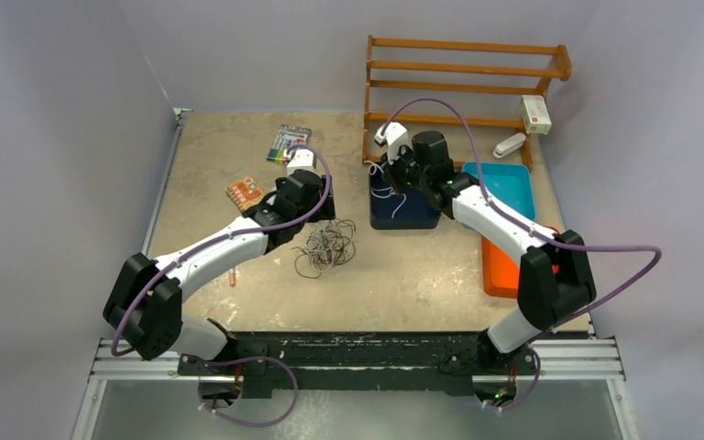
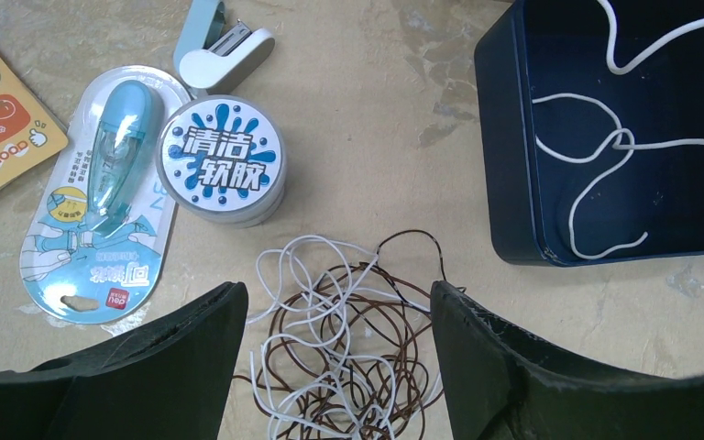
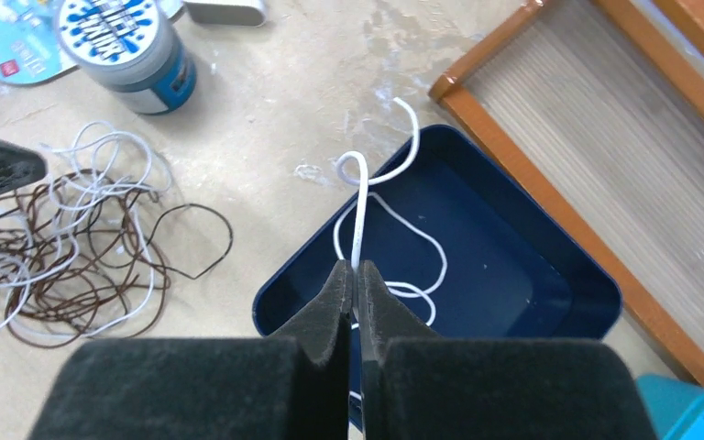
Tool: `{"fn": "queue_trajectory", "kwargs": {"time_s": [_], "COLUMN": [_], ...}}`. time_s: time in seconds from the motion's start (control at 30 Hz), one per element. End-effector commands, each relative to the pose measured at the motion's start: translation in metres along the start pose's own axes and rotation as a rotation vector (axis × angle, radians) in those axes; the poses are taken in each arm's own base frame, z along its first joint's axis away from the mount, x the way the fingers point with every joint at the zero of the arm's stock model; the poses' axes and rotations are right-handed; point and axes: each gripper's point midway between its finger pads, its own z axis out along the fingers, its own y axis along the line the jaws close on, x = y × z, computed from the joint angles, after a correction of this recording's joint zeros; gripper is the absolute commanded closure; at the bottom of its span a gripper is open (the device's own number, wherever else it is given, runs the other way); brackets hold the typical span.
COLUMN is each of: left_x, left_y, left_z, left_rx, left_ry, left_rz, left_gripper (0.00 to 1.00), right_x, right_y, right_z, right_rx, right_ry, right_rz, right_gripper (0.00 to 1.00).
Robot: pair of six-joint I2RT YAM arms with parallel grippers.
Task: Untangle the cables
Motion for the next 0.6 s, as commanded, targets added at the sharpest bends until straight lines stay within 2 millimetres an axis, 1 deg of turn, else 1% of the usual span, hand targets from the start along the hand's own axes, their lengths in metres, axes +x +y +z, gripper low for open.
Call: {"fn": "queue_trajectory", "kwargs": {"time_s": [0.0,0.13,0.2,0.3,0.4,0.47,0.5,0.57], "left_x": [-0.029,-0.029,-0.027,-0.028,-0.027,-0.025,-0.025,-0.024], "left_y": [-0.009,-0.008,-0.006,-0.006,-0.006,-0.004,-0.004,-0.002], "left_z": [-0.005,-0.005,-0.004,-0.004,-0.003,-0.002,-0.002,-0.001], "left_rx": [0.023,0.017,0.012,0.01,0.006,0.0,-0.001,-0.013], "left_ry": [-0.069,-0.069,-0.066,-0.067,-0.065,-0.061,-0.059,-0.057], "left_rz": [-0.016,-0.017,-0.018,-0.019,-0.02,-0.021,-0.02,-0.025], "left_gripper": [0.28,0.28,0.28,0.28,0.28,0.28,0.27,0.25], "right_x": [-0.008,0.002,0.009,0.025,0.041,0.043,0.041,0.034], "right_y": [-0.017,-0.027,-0.031,-0.032,-0.028,-0.025,-0.023,-0.022], "right_z": [-0.009,-0.015,-0.016,-0.009,0.004,0.01,0.011,0.011], "right_rx": [0.124,0.203,0.231,0.245,0.219,0.193,0.18,0.17], "right_ry": [-0.031,-0.012,0.012,0.064,0.115,0.118,0.111,0.087], "right_rz": [0.057,0.093,0.11,0.132,0.147,0.154,0.155,0.16], "right_gripper": [1.0,1.0,1.0,1.0,1.0,0.9,0.84,0.76]}}
